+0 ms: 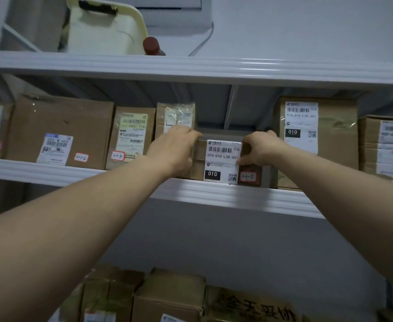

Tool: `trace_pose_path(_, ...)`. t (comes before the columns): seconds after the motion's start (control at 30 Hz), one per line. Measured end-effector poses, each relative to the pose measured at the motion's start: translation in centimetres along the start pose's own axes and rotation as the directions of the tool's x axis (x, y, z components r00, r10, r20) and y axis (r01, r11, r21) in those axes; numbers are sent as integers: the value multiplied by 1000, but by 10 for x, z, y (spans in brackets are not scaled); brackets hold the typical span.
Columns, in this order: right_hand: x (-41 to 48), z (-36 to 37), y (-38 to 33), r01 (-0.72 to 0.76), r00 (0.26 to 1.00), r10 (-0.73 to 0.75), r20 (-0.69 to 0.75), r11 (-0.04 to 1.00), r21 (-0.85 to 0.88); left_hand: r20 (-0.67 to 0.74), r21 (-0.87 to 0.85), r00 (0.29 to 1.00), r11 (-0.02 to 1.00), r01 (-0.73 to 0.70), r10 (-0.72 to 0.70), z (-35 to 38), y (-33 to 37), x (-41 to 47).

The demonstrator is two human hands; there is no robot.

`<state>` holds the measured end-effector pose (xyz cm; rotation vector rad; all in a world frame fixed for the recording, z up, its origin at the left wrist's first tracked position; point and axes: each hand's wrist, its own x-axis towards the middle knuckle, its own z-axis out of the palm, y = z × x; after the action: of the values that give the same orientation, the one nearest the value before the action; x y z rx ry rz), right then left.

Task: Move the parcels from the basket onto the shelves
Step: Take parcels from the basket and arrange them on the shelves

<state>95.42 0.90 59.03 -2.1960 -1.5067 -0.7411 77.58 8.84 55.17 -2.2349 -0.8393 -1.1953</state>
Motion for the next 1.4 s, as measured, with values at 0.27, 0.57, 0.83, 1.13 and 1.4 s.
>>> trace_pose_path(0.27, 4, 12, 0, 137, 990, -134, 40, 989, -53, 117, 37, 990, 996, -78, 73, 16, 14, 19)
trace_pose_path(0.57, 9, 21, 14, 164, 986, -164, 9, 986, -36, 121, 90, 992, 995, -51, 40, 36, 30, 33)
trace_pose_path(0.83, 16, 33, 18, 173, 985, -173, -25, 985, 17, 169, 98, 985, 994, -47, 30, 49, 30, 41)
trace_pose_path(1.13, 7, 26, 4, 124, 981, -134, -141, 989, -77, 75, 93, 997, 996, 18, -25, 32, 29, 22)
trace_pose_path(1.4, -40, 45, -89, 474, 863, -428, -269, 870, 134, 71, 292, 945, 912, 287, -320, -20, -21, -59)
